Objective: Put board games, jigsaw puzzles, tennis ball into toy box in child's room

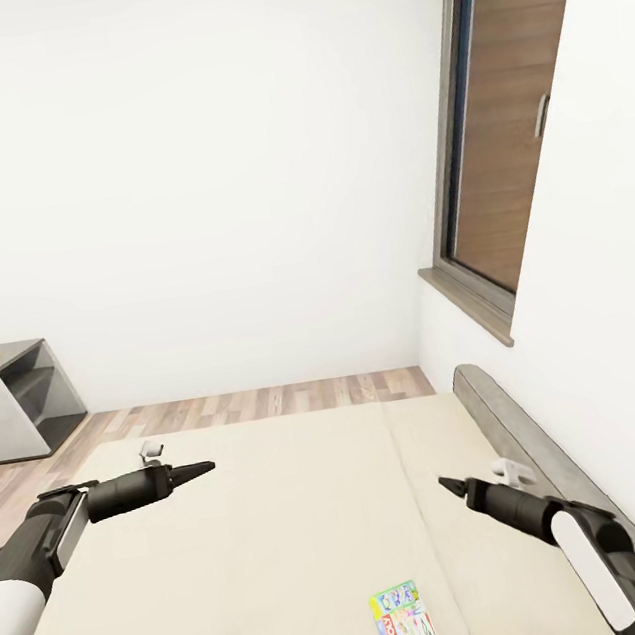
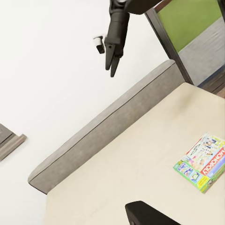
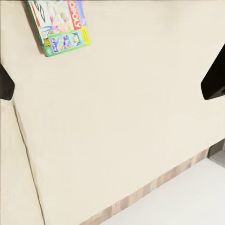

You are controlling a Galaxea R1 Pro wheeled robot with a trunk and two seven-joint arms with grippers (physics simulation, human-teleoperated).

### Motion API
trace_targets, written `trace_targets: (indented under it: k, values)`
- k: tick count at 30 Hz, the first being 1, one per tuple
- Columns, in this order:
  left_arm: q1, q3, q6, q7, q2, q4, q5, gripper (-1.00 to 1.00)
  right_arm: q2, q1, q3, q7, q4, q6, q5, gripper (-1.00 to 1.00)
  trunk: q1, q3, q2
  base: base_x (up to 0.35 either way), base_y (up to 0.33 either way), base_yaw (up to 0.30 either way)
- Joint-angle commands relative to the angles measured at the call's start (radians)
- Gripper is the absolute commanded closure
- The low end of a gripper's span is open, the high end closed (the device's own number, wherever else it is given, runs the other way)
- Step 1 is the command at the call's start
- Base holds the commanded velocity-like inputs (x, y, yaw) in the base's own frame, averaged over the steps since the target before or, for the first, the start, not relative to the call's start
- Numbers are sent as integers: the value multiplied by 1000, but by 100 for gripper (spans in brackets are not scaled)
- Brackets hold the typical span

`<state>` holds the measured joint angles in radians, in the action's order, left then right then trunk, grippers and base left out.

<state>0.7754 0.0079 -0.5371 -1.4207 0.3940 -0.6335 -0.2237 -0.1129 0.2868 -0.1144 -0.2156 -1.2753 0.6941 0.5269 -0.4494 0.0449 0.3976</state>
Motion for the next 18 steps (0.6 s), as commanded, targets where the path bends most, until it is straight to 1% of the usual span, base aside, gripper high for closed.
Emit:
trace_targets:
  k: [1,3,6,7,12,13,16,18]
  values:
    - [1,0,-11,-3,0,0,-2,-100,2,10,-1,27,17,15,-1,-100,-1,2,2,0,0,0]
    - [1,0,-11,-3,0,0,-2,-100,3,16,-1,46,29,20,-2,-100,-1,2,2,0,0,0]
    - [1,0,-11,-3,0,0,-2,-100,5,22,12,71,41,24,-3,-100,-1,2,2,0,0,0]
    - [1,0,-11,-3,0,0,-2,-100,8,23,26,78,45,24,-4,-100,-1,2,2,0,0,0]
    - [1,0,-10,-4,0,0,-2,-100,14,26,62,90,51,24,-7,-100,-1,2,2,0,0,0]
    - [1,0,-9,-5,0,-2,-2,-100,17,32,73,93,53,25,-5,-100,-1,2,2,0,0,0]
    - [1,0,-9,-6,-2,-2,-2,-100,32,40,82,94,54,29,-6,-100,-1,2,2,0,0,0]
    - [1,0,-9,-6,-2,-6,-3,-100,47,46,99,96,55,32,-11,-100,-1,2,2,0,0,0]
